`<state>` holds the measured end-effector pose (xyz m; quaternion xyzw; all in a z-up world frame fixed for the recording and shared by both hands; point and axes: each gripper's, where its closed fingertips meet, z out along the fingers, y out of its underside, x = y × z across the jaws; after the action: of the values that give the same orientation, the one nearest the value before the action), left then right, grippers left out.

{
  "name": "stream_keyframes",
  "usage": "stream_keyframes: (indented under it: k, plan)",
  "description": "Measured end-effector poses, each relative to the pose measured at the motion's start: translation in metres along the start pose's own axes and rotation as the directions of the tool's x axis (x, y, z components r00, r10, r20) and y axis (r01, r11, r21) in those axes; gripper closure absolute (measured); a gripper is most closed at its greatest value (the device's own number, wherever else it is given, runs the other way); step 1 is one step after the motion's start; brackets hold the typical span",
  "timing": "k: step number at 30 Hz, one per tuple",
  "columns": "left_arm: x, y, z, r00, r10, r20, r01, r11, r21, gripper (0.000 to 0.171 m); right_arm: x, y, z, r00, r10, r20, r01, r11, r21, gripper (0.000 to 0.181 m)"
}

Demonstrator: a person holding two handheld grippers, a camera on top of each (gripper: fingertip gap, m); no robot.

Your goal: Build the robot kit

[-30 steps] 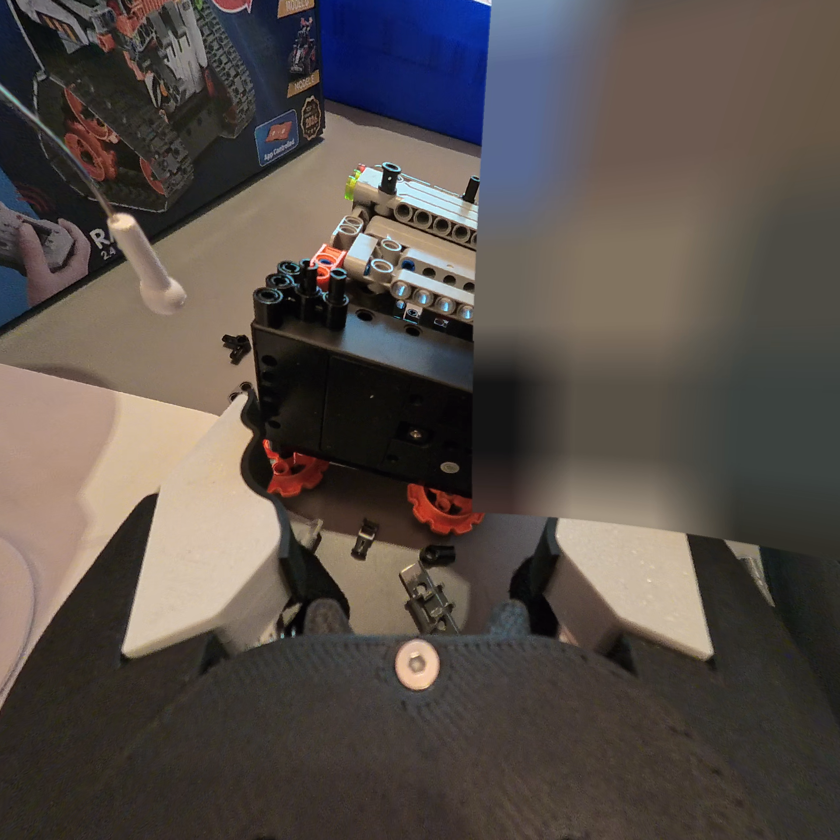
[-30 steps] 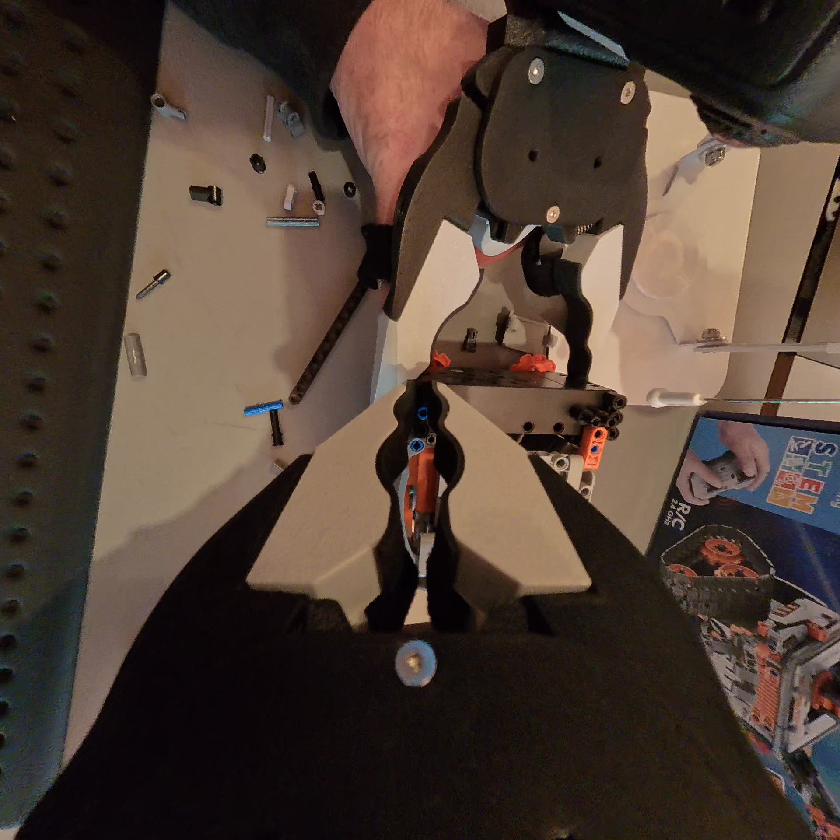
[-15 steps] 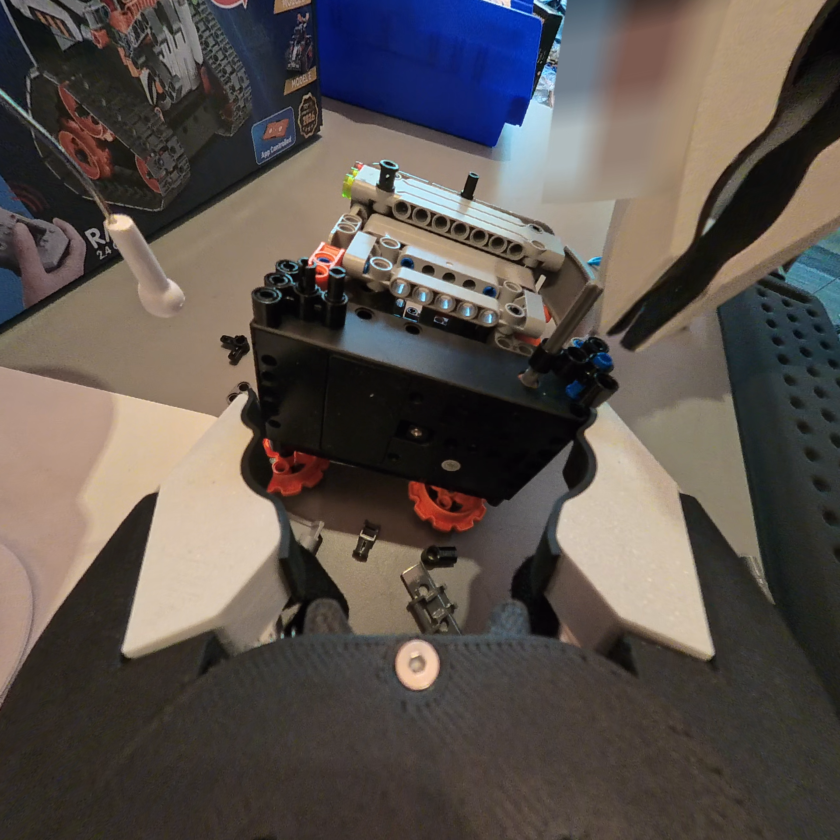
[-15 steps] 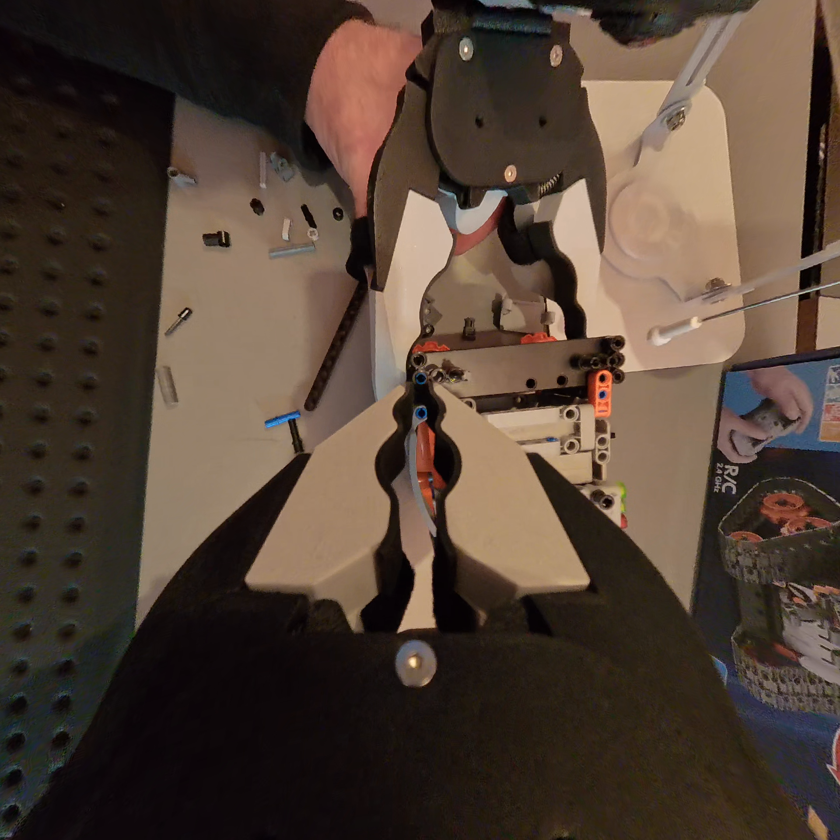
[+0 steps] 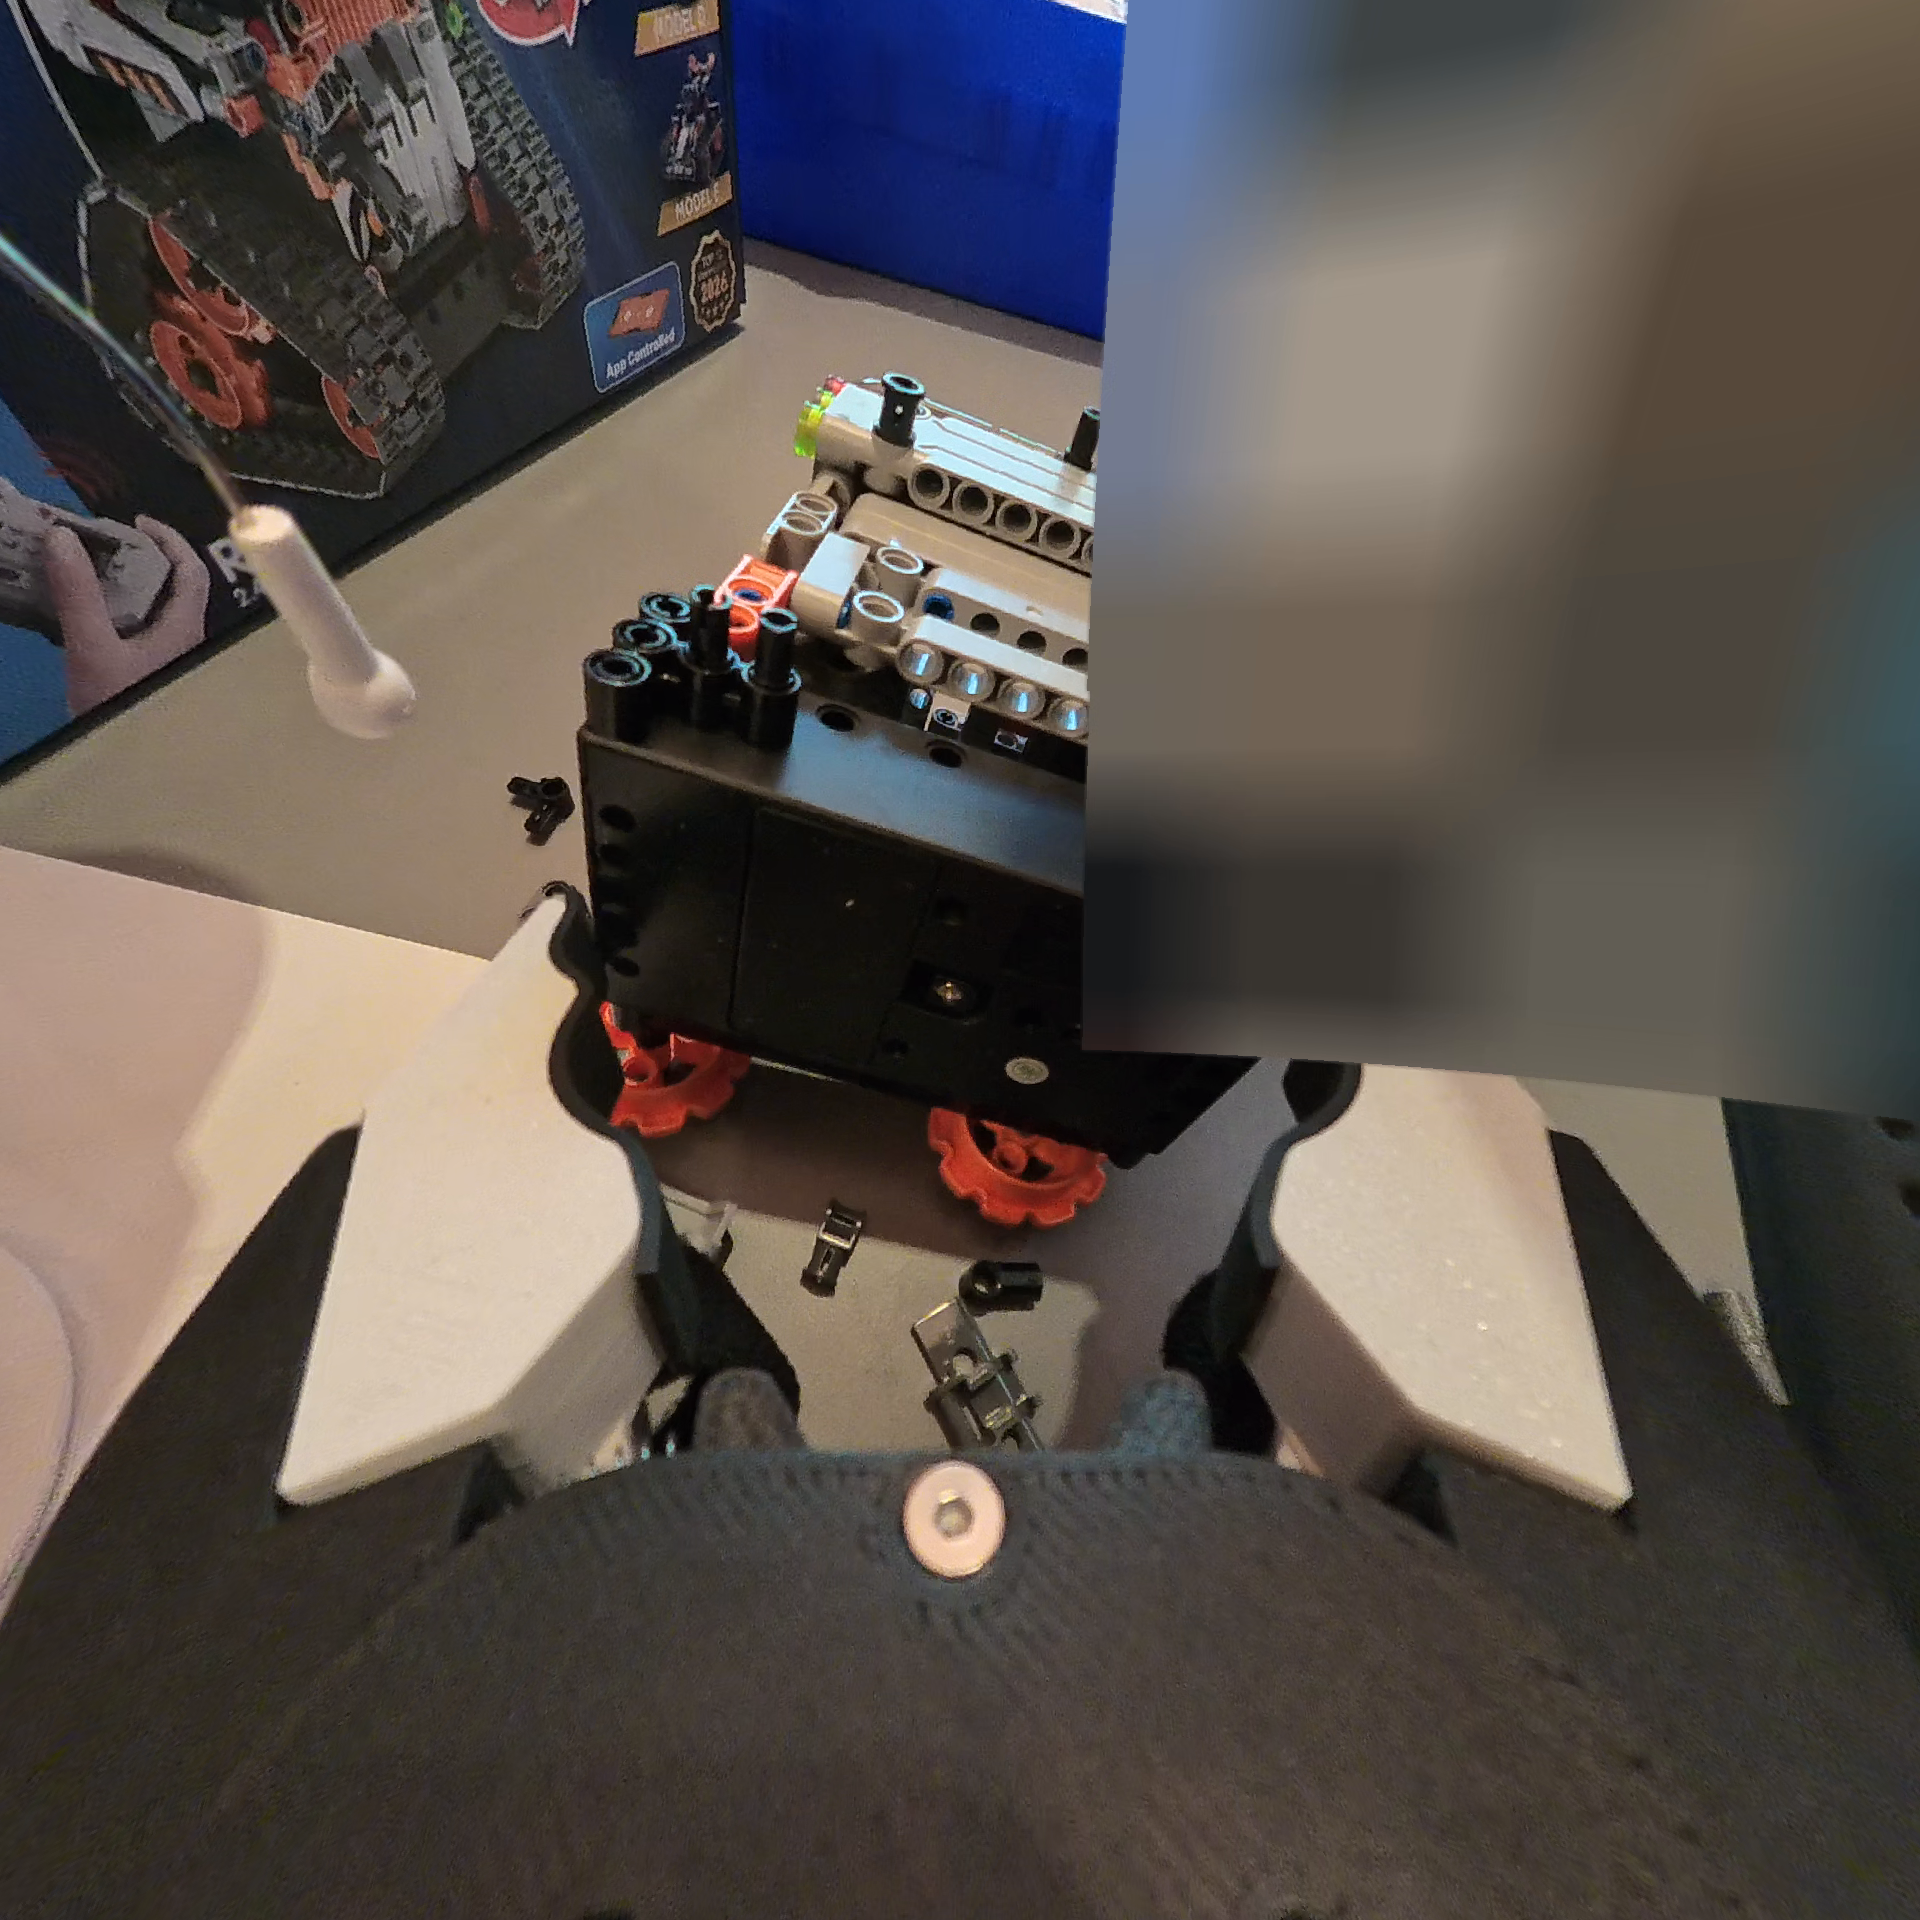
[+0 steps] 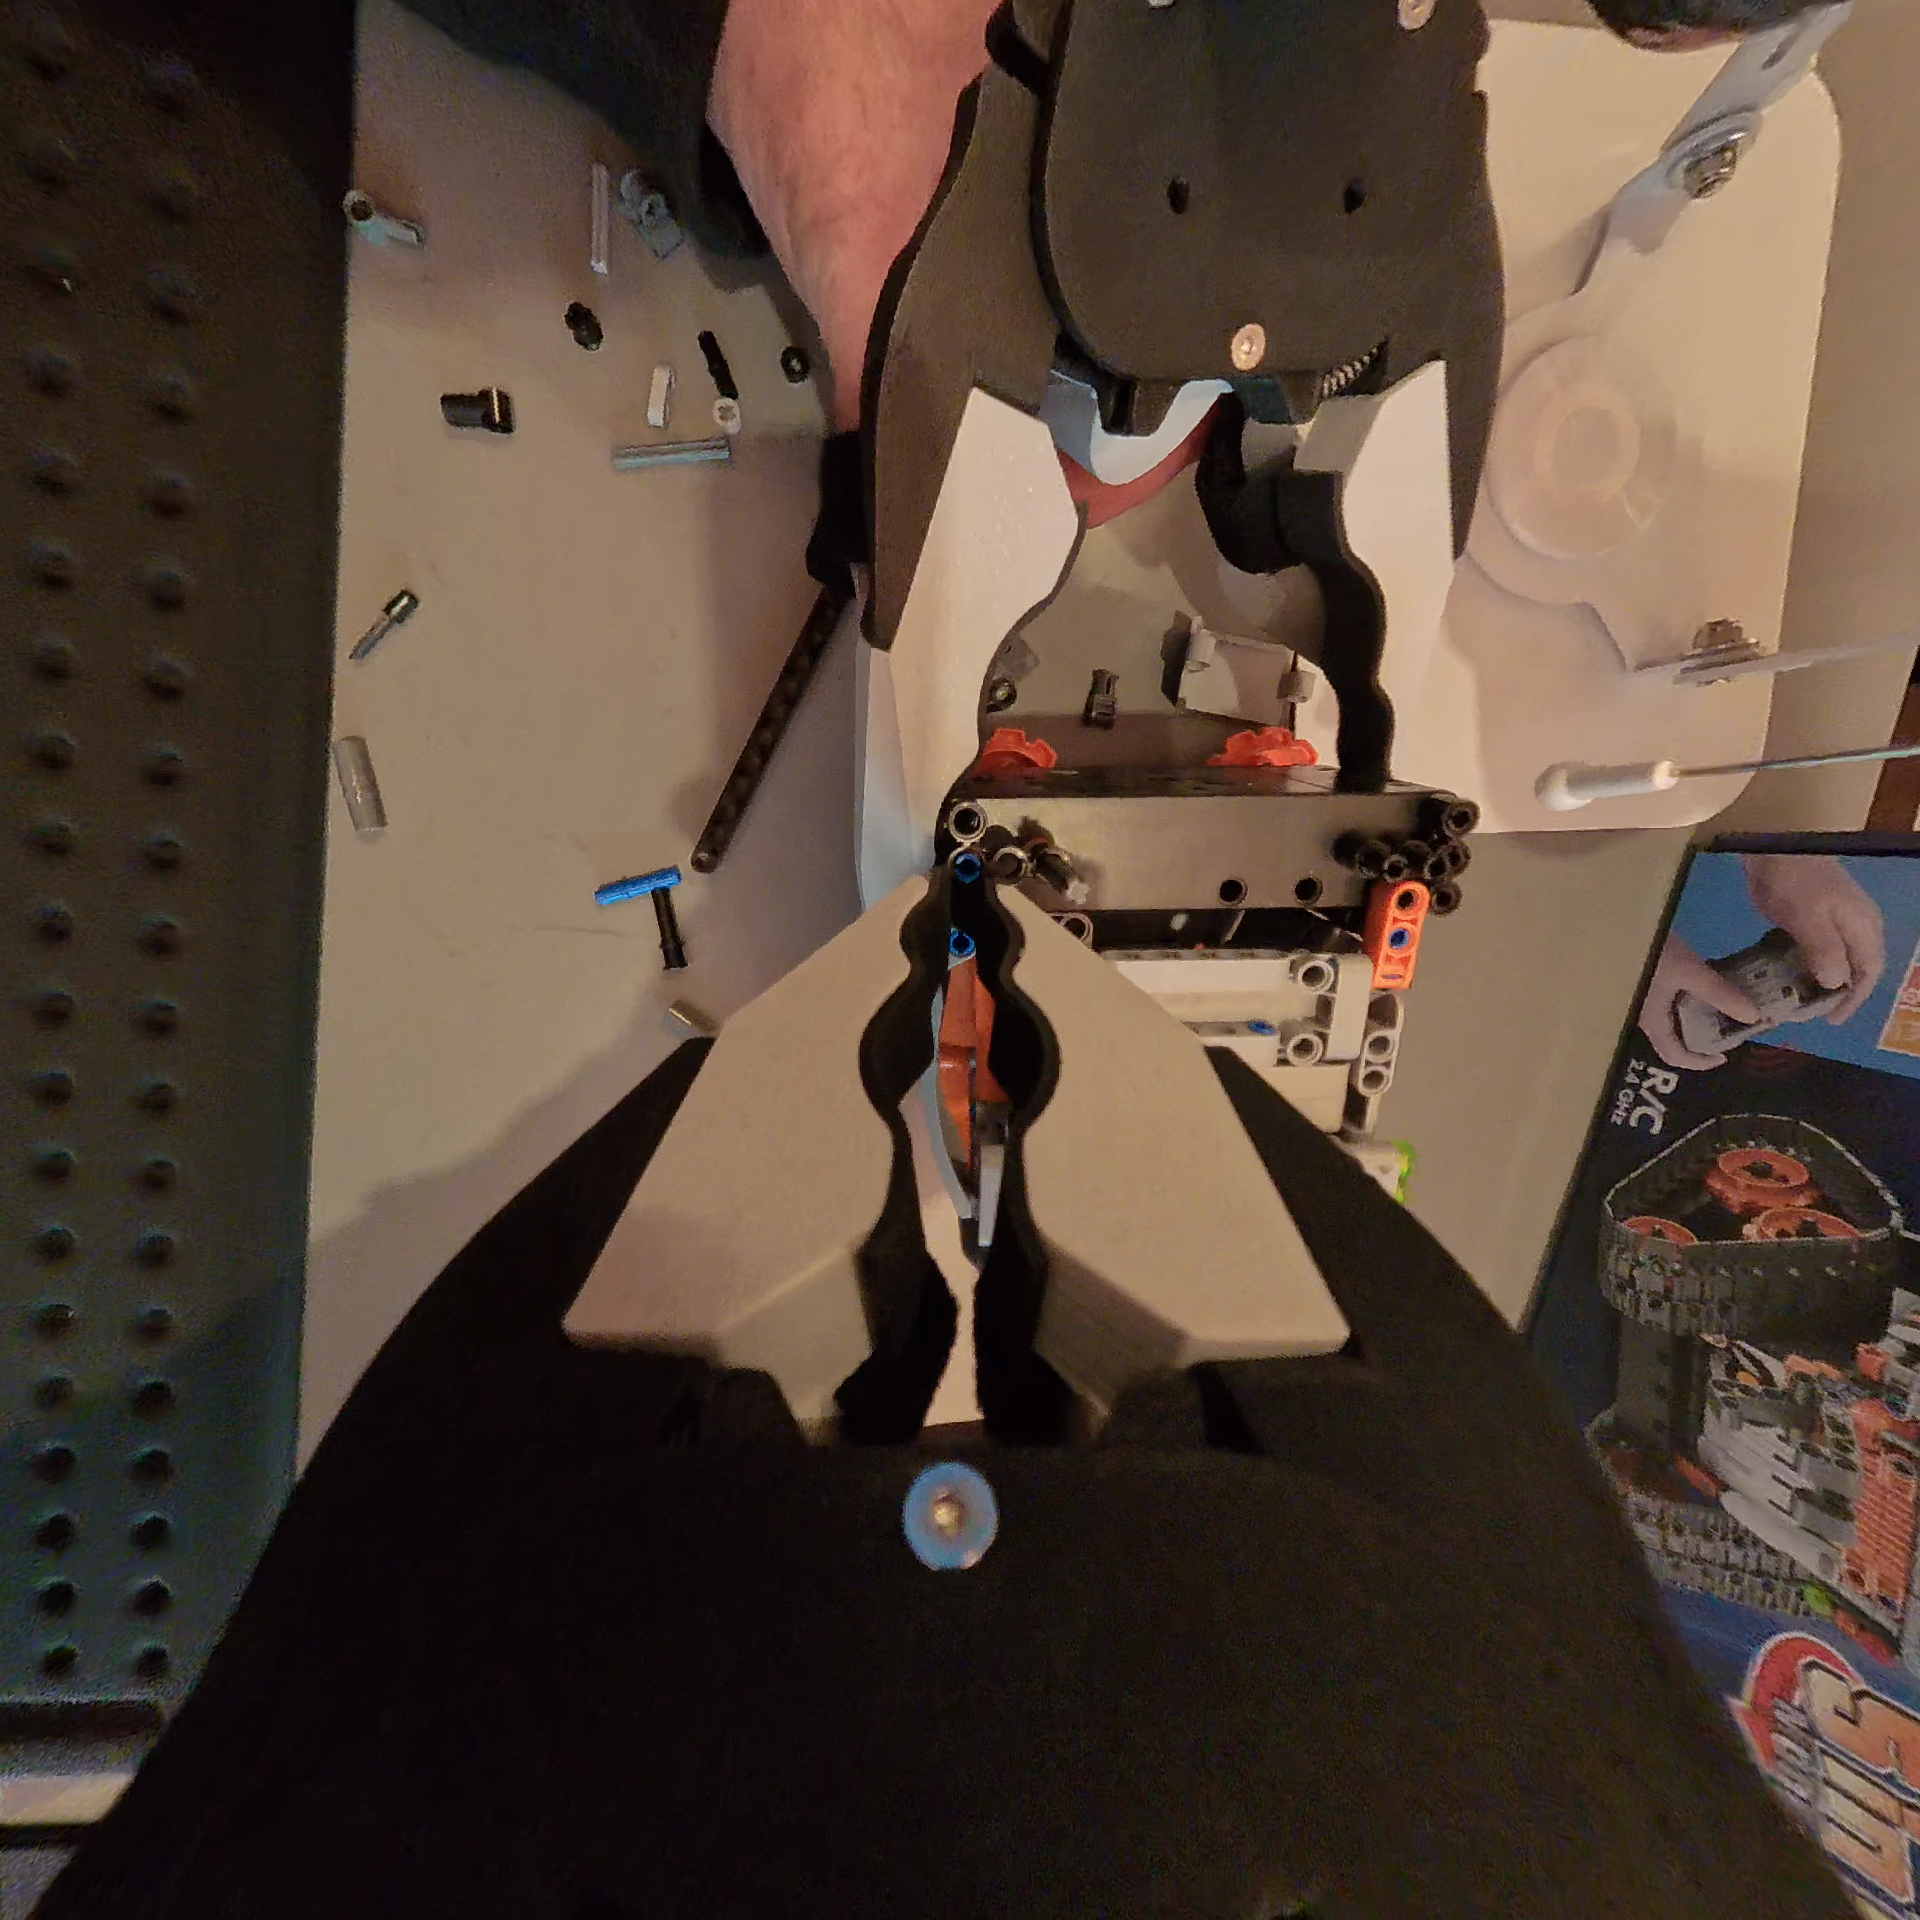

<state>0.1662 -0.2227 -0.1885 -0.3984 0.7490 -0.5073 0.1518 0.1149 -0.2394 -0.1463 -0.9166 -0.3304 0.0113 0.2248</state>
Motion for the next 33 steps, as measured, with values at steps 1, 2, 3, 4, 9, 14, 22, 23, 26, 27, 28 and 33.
stream_keyframes:
  k: [1, 2, 3, 4, 9, 14, 22, 23, 26, 27, 28, 33]
  plan:
    - [0.0, 0.0, 0.0, 1.0, 0.003, 0.002, -0.003, 1.0, 0.0, 0.041, -0.001, 0.0, 0.0, 1.0, -0.019, -0.002, 0.019, 1.0, -0.016, 0.18]
    - [0.0, 0.0, 0.0, 1.0, 0.002, 0.002, -0.002, 1.0, 0.002, 0.041, 0.0, 0.0, 0.001, 0.999, -0.039, -0.011, 0.038, 0.999, -0.032, 0.181]
    - [0.0, 0.0, 0.0, 1.0, -0.005, 0.0, 0.005, 1.0, 0.005, 0.041, 0.0, 0.0, 0.001, 0.999, -0.048, -0.017, 0.048, 0.998, -0.044, 0.181]
    - [-0.001, 0.0, 0.0, 1.0, -0.016, -0.004, 0.016, 1.0, 0.005, 0.041, 0.002, 0.0, 0.001, 0.998, -0.051, -0.022, 0.05, 0.998, -0.049, 0.181]
    - [0.0, -0.001, 0.001, 1.0, -0.017, -0.003, 0.017, 1.0, 0.002, 0.041, 0.001, 0.0, 0.002, 0.999, -0.047, 0.016, 0.048, 0.996, -0.069, 0.181]
    - [-0.001, -0.001, 0.001, 1.0, -0.004, 0.0, 0.004, 1.0, -0.01, 0.041, 0.0, 0.003, 0.009, 0.997, -0.024, 0.066, 0.029, 0.997, -0.078, 0.18]
    - [-0.004, 0.0, 0.0, 1.0, -0.011, -0.015, 0.011, 1.0, -0.007, 0.04, 0.004, 0.004, 0.003, 0.999, 0.038, 0.015, -0.037, 0.999, -0.034, 0.173]
    - [-0.004, 0.0, 0.0, 1.0, -0.009, -0.016, 0.008, 1.0, -0.012, 0.04, 0.003, 0.003, 0.001, 0.998, 0.053, 0.019, -0.052, 0.999, -0.012, 0.173]
    - [-0.003, 0.0, 0.0, 1.0, -0.01, -0.022, 0.01, 1.0, -0.011, 0.04, 0.006, -0.001, -0.011, 0.996, 0.094, 0.007, -0.095, 0.993, 0.064, 0.172]
    - [-0.003, 0.0, 0.0, 1.0, -0.006, -0.02, 0.006, 1.0, -0.018, 0.04, 0.007, -0.004, -0.016, 0.994, 0.106, 0.004, -0.106, 0.99, 0.094, 0.173]
    - [-0.003, 0.0, 0.0, 1.0, -0.005, -0.02, 0.004, 1.0, -0.021, 0.04, 0.008, -0.004, -0.018, 0.994, 0.111, -0.008, -0.11, 0.989, 0.103, 0.173]
    - [-0.003, -0.001, -0.005, 1.0, -0.013, -0.028, 0.012, 1.0, -0.021, 0.041, 0.01, -0.003, -0.024, 0.989, 0.14, -0.052, -0.129, 0.976, 0.178, 0.172]
